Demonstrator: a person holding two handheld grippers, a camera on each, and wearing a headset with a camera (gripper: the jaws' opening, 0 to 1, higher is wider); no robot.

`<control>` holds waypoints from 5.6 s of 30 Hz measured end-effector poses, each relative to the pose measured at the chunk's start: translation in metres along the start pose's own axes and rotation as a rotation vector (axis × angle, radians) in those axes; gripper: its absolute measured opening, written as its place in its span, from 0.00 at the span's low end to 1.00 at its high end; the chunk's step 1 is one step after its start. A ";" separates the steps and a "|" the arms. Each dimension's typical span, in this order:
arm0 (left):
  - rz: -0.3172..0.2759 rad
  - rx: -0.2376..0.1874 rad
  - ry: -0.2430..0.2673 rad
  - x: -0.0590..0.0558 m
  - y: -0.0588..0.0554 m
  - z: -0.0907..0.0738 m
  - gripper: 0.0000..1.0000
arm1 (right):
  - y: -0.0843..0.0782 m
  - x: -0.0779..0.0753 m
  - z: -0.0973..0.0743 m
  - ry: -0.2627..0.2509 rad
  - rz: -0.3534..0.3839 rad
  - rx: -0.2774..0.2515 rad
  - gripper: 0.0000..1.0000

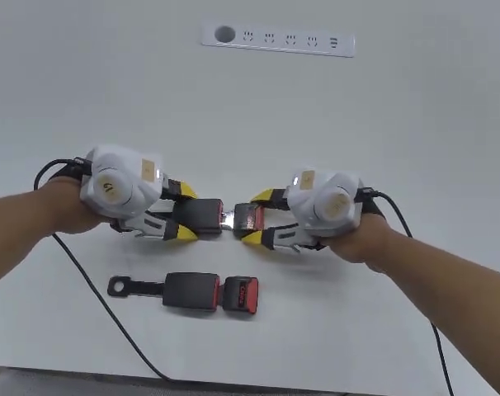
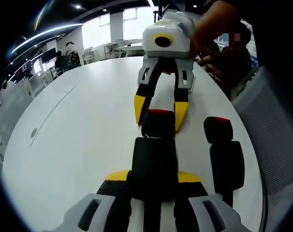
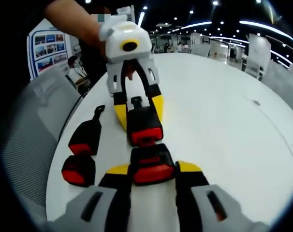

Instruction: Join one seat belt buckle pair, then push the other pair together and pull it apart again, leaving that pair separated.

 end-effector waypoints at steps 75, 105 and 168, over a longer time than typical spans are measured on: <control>0.019 0.027 -0.026 0.001 0.004 -0.001 0.35 | 0.006 -0.003 0.001 -0.012 -0.039 0.121 0.37; 0.014 0.016 -0.025 0.001 0.002 -0.001 0.35 | -0.020 0.003 -0.031 -0.035 -0.036 0.079 0.37; -0.091 0.066 -0.016 -0.006 0.010 0.001 0.43 | -0.089 0.010 -0.125 -0.087 0.044 0.139 0.42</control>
Point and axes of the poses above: the centre of the closed fingertips' face, and the gripper's own axes: z roughly forward along the fingers, x roughly to its left, y roughly out of its top, the point moved 10 cm from there along -z, roughly backward along the fingers, and after that the axes turned 14 degrees about -z, right-handed, at the moved point
